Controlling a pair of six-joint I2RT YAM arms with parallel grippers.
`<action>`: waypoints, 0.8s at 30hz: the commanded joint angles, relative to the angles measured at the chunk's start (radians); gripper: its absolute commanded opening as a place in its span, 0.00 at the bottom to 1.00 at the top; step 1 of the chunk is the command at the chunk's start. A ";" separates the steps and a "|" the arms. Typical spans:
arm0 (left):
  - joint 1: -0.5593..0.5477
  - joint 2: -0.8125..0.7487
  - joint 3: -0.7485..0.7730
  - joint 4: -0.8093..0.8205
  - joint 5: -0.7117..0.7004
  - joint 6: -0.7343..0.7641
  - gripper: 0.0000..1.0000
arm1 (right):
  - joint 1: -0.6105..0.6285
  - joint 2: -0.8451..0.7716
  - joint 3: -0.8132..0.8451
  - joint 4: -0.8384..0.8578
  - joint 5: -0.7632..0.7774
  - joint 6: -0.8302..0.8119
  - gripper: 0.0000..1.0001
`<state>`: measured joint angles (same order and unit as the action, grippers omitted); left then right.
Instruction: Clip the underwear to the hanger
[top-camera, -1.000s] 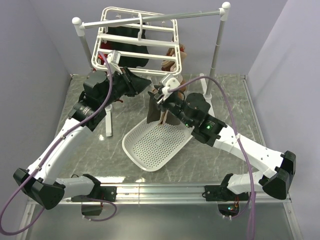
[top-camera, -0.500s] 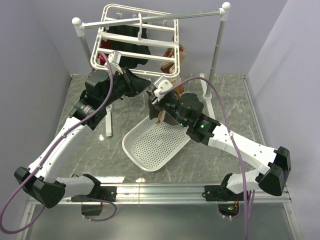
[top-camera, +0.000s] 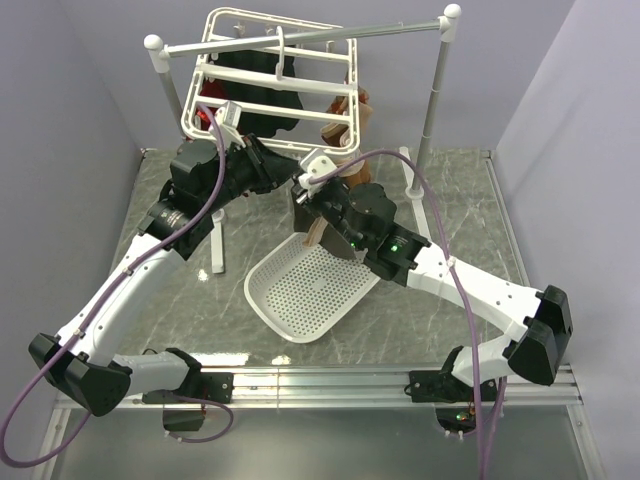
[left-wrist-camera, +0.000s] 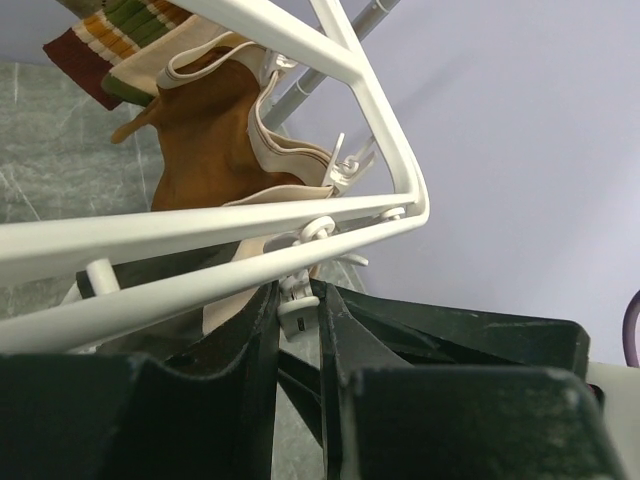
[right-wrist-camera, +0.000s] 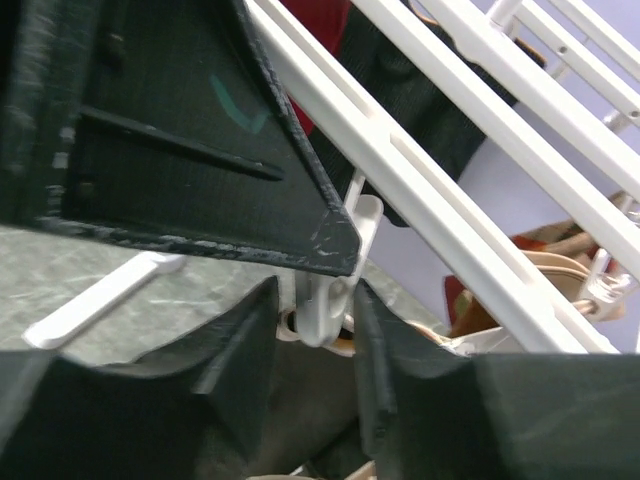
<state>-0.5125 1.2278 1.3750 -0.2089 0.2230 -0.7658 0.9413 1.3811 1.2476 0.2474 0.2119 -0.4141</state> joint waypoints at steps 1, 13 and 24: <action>-0.003 -0.013 0.036 0.011 0.030 -0.033 0.00 | 0.011 0.012 0.053 0.047 0.033 -0.017 0.40; 0.008 -0.054 0.015 0.078 -0.008 0.013 0.43 | 0.011 -0.027 0.050 0.024 -0.003 0.049 0.00; 0.038 -0.165 -0.062 0.138 0.064 0.161 0.72 | -0.062 -0.028 0.137 -0.117 -0.152 0.299 0.00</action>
<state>-0.4889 1.0798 1.3254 -0.1131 0.2356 -0.6678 0.9123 1.3895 1.3106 0.1688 0.1410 -0.2485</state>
